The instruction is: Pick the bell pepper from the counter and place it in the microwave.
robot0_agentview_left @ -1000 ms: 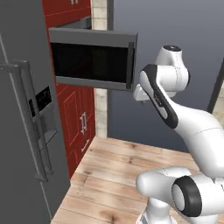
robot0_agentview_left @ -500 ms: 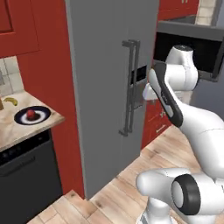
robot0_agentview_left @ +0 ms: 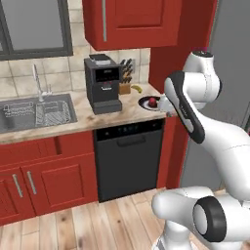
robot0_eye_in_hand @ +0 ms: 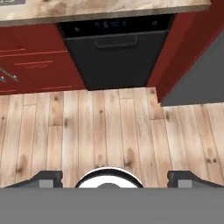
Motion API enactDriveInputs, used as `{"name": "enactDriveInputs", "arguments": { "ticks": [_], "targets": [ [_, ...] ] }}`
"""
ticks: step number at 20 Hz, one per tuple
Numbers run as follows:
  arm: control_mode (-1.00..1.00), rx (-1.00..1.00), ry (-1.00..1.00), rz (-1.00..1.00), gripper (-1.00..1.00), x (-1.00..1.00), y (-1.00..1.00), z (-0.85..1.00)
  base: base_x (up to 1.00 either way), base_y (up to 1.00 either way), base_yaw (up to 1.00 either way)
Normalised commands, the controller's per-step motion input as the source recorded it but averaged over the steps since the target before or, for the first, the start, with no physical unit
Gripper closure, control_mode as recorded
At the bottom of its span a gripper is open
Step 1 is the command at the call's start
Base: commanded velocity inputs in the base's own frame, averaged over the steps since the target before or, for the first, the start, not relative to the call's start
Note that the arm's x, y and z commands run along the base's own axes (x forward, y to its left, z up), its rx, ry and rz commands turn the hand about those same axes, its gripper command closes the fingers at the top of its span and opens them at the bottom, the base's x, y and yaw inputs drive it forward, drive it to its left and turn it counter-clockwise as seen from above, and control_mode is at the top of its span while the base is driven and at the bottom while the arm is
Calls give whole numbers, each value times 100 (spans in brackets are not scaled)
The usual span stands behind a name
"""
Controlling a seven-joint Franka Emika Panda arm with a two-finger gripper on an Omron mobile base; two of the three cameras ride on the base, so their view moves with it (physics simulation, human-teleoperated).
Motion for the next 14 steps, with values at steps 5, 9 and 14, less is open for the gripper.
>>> {"name": "enactDriveInputs", "arguments": {
  "ticks": [5,9,14],
  "targets": [
    [100,0,0,0,-100,0,0,0,100,13,23],
    [100,0,0,0,-100,0,0,0,94,-49,0],
    [100,0,0,0,-100,0,0,0,87,-38,0]
  ]
}}
